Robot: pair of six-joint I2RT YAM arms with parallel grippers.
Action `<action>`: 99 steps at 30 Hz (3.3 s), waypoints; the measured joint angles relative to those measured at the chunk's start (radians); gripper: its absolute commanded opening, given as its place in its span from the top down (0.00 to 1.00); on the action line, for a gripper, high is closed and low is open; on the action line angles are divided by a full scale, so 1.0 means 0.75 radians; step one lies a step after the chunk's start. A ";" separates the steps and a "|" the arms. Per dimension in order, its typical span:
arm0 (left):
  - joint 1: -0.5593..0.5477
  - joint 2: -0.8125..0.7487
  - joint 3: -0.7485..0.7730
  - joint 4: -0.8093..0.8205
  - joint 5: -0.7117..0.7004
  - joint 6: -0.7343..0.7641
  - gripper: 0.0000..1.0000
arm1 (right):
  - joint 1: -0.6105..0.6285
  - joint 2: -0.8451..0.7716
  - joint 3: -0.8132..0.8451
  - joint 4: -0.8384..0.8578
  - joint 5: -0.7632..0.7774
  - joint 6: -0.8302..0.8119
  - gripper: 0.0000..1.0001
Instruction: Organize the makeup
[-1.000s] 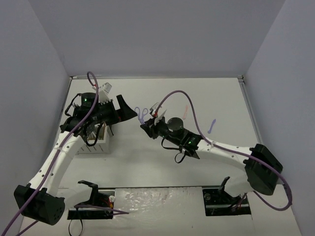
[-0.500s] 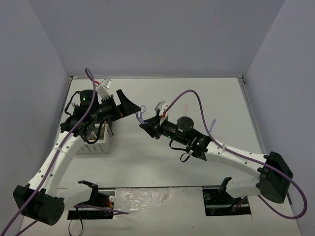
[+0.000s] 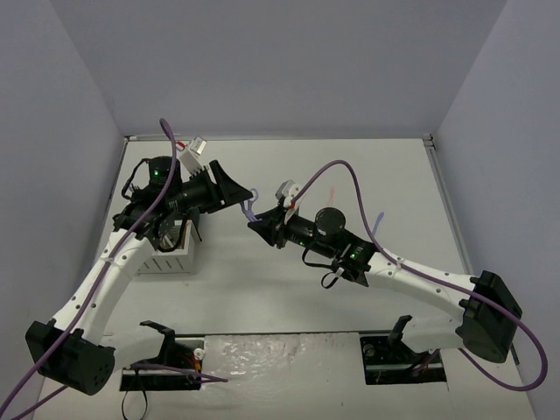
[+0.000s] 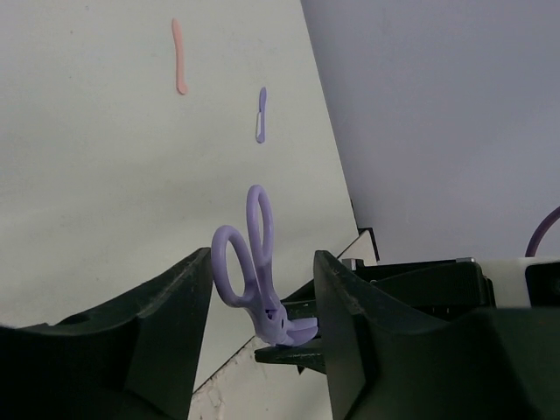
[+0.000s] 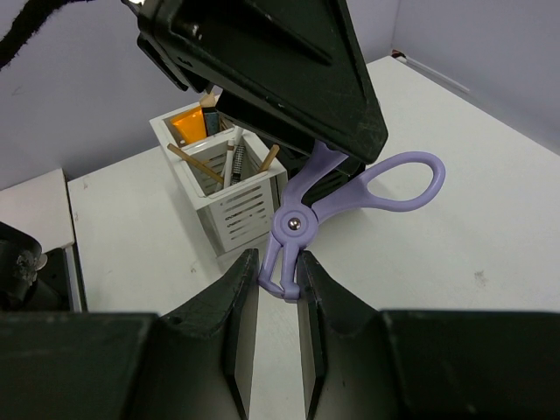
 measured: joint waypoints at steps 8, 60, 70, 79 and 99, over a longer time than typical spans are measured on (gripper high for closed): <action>-0.006 0.008 0.007 -0.001 -0.015 -0.007 0.84 | 0.000 0.000 0.000 0.004 -0.003 -0.001 1.00; 0.384 0.065 -0.510 0.954 -0.788 0.671 1.00 | -0.192 -0.510 -0.334 -0.357 0.329 0.048 0.00; 0.429 0.122 -0.636 1.101 -0.747 0.714 1.00 | -0.206 -0.547 -0.349 -0.370 0.329 0.051 0.00; 0.438 0.130 -0.641 1.106 -0.758 0.723 0.80 | -0.210 -0.585 -0.349 -0.393 0.335 0.051 0.00; 0.438 0.048 -0.412 0.678 -0.819 0.697 0.03 | -0.262 -0.476 -0.275 -0.608 0.688 0.212 0.02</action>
